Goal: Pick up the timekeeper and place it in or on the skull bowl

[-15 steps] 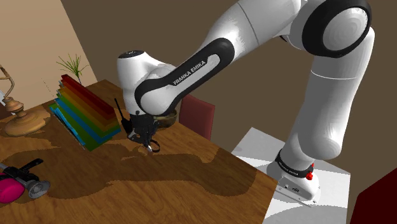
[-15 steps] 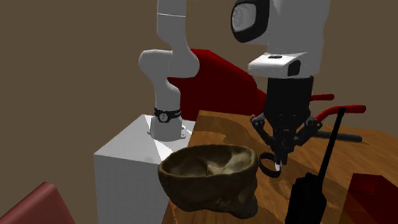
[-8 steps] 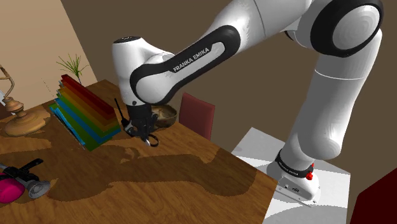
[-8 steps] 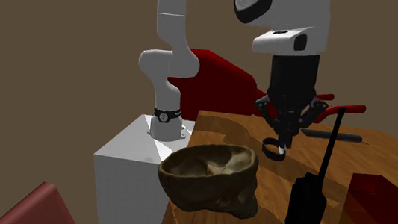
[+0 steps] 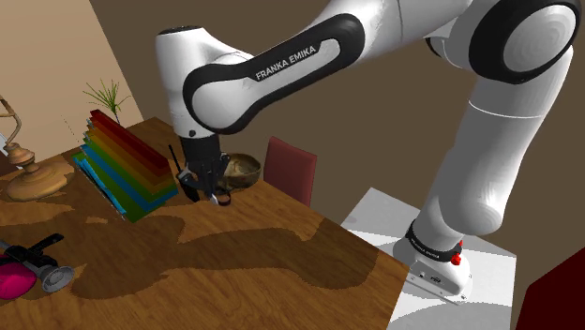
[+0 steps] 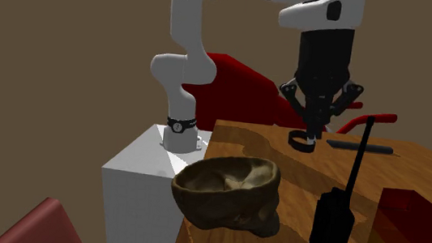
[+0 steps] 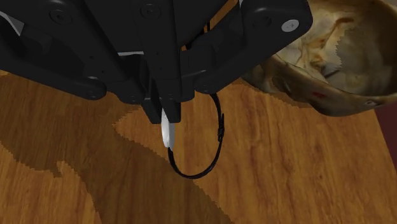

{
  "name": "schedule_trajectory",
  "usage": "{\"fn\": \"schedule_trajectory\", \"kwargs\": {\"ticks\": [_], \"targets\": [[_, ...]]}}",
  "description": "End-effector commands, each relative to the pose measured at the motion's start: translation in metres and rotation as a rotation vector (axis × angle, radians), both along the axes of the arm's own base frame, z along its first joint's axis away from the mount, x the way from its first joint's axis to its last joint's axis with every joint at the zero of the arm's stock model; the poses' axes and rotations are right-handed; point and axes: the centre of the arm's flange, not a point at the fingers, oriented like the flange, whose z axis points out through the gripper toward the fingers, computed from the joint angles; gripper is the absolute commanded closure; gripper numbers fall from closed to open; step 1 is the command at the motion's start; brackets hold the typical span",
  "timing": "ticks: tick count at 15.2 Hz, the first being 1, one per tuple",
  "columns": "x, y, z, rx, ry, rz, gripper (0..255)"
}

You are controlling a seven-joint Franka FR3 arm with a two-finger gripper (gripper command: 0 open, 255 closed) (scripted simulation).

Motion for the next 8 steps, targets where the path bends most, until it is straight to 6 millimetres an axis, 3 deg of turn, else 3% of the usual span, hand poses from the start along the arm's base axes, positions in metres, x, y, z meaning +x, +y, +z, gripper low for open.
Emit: {"fn": "schedule_trajectory", "kwargs": {"ticks": [1,8], "targets": [[0.0,0.0,0.01,0.0,0.0,0.0,255],[0.0,0.0,0.047,0.0,0.0,0.0,255]]}}
